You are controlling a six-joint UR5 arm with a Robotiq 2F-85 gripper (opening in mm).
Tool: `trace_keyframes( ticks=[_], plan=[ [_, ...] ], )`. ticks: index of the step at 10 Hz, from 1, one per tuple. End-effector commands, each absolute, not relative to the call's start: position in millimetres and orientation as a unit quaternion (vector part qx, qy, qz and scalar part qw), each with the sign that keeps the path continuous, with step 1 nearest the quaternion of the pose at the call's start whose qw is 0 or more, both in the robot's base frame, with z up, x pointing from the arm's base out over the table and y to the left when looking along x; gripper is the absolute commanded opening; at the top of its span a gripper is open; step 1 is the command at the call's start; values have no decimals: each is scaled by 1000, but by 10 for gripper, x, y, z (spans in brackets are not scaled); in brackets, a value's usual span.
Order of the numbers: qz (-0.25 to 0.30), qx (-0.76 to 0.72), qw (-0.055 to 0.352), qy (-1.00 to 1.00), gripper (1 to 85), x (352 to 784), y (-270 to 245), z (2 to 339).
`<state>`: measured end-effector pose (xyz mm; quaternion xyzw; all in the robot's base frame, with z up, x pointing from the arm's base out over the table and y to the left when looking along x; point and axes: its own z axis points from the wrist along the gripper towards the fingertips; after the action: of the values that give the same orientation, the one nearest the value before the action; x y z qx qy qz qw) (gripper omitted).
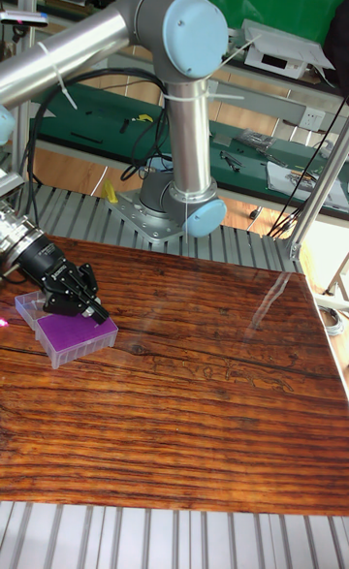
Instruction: Insert a small pipette tip into the holder for small pipette tips
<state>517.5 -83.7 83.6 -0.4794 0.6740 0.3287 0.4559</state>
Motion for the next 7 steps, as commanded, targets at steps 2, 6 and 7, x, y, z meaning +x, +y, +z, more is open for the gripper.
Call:
trace_keyframes(
  ticks=[2, 6, 7],
  plan=[
    [340, -460, 483, 663, 10, 5237, -852, 1102],
    [353, -445, 497, 656, 10, 5254, -891, 1187],
    [353, -438, 499, 660, 10, 5285, -898, 1195]
  ],
)
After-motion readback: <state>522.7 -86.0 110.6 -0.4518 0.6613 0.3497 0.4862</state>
